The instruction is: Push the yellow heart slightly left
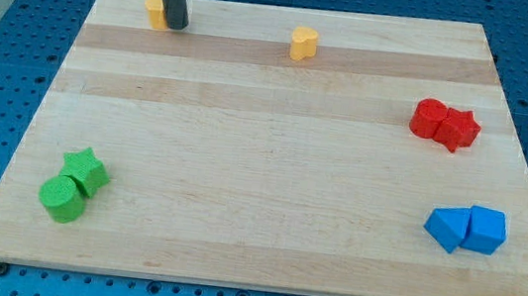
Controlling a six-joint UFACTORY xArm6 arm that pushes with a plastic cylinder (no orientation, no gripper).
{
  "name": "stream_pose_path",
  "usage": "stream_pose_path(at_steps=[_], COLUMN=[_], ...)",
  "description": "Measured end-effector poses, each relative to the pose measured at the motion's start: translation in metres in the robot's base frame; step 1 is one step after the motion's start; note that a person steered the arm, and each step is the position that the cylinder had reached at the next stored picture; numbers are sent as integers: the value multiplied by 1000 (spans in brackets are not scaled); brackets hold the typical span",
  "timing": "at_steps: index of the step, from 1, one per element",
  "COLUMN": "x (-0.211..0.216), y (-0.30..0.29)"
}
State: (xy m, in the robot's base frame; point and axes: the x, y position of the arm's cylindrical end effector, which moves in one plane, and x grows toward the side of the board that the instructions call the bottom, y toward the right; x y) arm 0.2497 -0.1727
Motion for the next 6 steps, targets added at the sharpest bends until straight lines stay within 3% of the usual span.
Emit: stream_pose_path(at_steps=[2, 6], x=[-1, 25], y=[-9, 129])
